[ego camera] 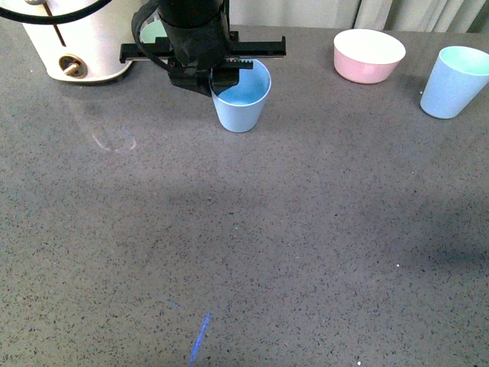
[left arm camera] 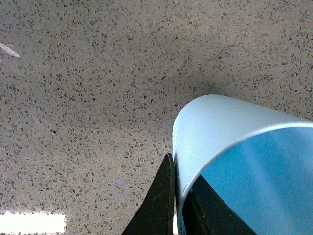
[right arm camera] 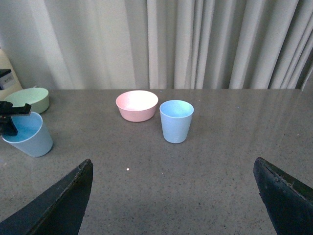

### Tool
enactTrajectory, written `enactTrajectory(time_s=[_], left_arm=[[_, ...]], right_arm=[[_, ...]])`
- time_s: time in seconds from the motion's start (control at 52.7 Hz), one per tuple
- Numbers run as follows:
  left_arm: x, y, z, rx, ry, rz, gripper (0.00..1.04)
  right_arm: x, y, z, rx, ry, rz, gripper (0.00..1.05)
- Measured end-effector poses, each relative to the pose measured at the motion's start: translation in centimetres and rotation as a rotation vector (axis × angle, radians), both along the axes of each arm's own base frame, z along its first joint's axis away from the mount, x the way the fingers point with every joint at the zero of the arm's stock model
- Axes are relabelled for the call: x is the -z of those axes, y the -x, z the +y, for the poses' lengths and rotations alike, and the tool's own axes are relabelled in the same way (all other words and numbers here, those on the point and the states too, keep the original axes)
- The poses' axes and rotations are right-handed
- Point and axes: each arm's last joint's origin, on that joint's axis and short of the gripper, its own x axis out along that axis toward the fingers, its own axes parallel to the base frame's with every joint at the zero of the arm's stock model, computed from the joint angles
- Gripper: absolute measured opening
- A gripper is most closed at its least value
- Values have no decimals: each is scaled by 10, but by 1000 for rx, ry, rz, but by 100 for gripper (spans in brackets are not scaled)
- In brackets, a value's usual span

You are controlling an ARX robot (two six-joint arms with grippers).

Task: Stack blue cups with both arms

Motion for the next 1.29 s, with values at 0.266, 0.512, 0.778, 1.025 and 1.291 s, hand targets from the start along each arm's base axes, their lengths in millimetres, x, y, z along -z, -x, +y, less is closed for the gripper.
enactTrajectory(time_s=[0.266,0.512,0.778,1.025,1.291], left_arm=[[-10,15,-14,19,43,40,2],[-26,55,-54,85,87,49,2],[-13,89,-90,153,73,89,2],[-2,94,-98,161,41,109,2],[0,91,-99,153,28,107,2]], right_arm=[[0,0,0,0,0,0,96],[0,0,0,0,0,0,96],[0,0,0,0,0,0,96],[0,0,0,0,0,0,96],[0,0,0,0,0,0,96]])
